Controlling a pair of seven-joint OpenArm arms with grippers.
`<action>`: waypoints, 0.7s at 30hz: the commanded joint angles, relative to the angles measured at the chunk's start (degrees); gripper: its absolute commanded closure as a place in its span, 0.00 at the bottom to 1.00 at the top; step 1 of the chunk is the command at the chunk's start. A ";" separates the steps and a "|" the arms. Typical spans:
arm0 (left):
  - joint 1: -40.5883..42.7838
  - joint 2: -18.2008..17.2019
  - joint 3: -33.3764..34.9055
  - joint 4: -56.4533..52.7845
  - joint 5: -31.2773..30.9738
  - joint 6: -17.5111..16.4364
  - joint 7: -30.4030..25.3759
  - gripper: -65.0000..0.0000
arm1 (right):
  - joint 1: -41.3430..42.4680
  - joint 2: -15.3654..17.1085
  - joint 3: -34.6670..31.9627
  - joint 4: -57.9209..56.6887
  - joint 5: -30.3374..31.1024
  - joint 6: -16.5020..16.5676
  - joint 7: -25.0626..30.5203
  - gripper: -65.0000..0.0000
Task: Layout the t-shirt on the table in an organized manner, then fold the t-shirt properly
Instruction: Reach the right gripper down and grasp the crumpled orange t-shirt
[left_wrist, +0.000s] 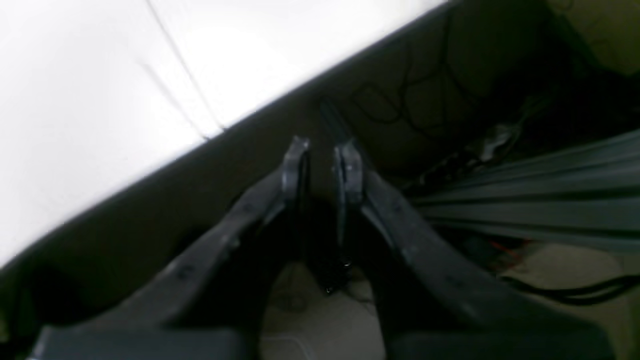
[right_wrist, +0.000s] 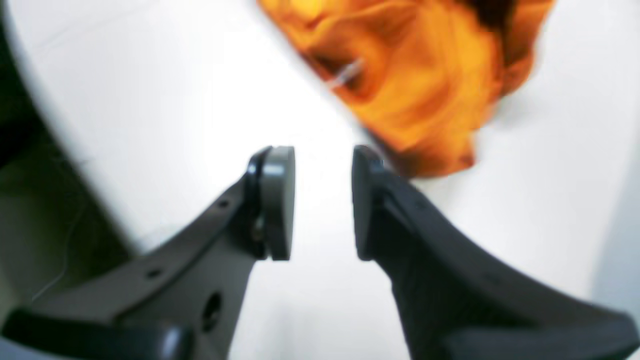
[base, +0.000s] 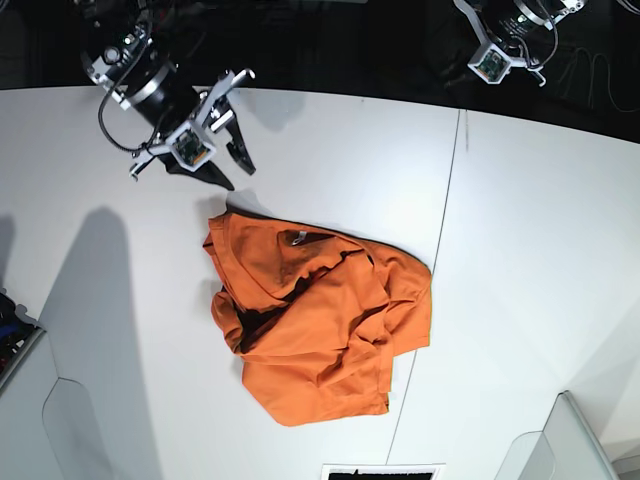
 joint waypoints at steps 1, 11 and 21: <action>0.11 -0.72 -0.24 0.90 -0.44 -0.07 0.83 0.82 | 1.90 -0.48 -0.66 -0.85 -0.13 0.07 0.59 0.70; -0.61 -0.68 -0.24 0.83 -1.16 -0.07 6.29 0.82 | 22.43 -6.78 -18.32 -18.51 -14.93 -2.58 0.31 0.61; -0.76 -0.66 -0.24 0.79 -1.16 -0.04 6.91 0.82 | 34.42 -6.78 -28.52 -26.80 -17.86 -8.66 -5.46 0.53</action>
